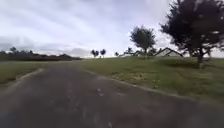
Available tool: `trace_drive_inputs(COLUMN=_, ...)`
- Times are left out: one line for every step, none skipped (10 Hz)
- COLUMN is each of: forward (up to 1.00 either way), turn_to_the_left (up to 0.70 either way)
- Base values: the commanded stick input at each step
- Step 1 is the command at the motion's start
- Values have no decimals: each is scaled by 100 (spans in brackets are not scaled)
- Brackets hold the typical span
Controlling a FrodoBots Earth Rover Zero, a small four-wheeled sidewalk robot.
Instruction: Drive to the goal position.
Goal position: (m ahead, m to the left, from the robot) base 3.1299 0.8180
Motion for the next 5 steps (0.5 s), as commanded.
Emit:
trace_drive_inputs(forward=30, turn_to_the_left=35)
trace_drive_inputs(forward=53, turn_to_the_left=36)
trace_drive_inputs(forward=70, turn_to_the_left=35)
trace_drive_inputs(forward=70, turn_to_the_left=35)
trace_drive_inputs(forward=70, turn_to_the_left=35)
